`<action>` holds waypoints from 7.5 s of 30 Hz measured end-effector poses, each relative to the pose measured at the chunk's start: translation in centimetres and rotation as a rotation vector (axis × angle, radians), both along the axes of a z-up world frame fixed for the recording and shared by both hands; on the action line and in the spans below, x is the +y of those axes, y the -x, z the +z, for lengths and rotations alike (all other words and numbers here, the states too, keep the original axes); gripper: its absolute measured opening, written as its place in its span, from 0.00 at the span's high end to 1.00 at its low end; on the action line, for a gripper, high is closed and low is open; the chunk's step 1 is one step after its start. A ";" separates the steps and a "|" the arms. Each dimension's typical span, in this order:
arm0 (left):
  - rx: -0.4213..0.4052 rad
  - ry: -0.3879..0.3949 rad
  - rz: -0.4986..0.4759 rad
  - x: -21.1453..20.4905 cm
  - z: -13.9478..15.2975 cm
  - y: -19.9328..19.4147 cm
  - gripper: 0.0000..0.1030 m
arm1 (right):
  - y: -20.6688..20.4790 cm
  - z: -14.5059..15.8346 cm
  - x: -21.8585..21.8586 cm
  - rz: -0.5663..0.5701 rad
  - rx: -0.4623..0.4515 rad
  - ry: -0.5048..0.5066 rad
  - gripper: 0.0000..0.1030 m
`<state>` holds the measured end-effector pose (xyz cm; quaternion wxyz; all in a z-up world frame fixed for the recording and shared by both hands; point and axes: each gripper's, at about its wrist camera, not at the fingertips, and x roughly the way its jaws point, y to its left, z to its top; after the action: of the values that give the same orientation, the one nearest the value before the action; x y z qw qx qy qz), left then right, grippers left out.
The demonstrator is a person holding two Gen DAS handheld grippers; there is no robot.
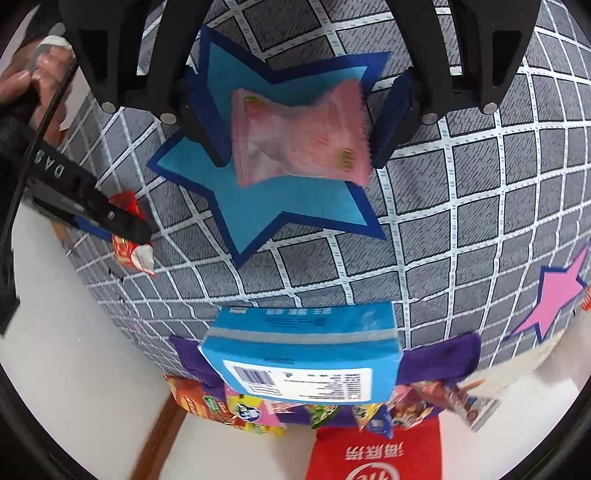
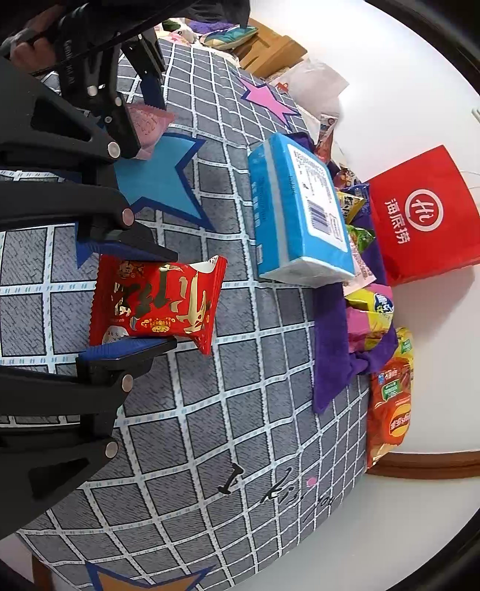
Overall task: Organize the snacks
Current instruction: 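Grasp the red packet with the right gripper while the left grasps the pink cake, then carry the red packet and pink cake up over the purple towel, then open the right gripper onto the towel while the left lowers the pink cake, then open the left gripper to drop the pink cake and withdraw both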
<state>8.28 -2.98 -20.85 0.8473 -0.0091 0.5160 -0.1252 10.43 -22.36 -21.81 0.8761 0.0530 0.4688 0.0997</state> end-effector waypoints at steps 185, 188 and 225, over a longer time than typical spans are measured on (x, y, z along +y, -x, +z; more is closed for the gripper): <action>-0.099 0.090 0.065 5.3 6.7 -28.6 0.32 | -27.3 9.7 6.6 0.081 -0.033 0.060 0.44; -0.117 0.093 0.064 5.3 7.0 -28.5 0.24 | -27.3 9.7 6.7 0.081 -0.035 0.066 0.44; -0.209 0.001 0.138 6.3 14.1 -19.9 0.20 | -17.4 15.2 5.9 0.007 -0.154 0.127 0.35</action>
<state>28.21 3.31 -6.75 0.9030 -0.0320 0.4231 -0.0674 27.83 -16.44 -6.64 0.9107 -0.0119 0.4056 0.0765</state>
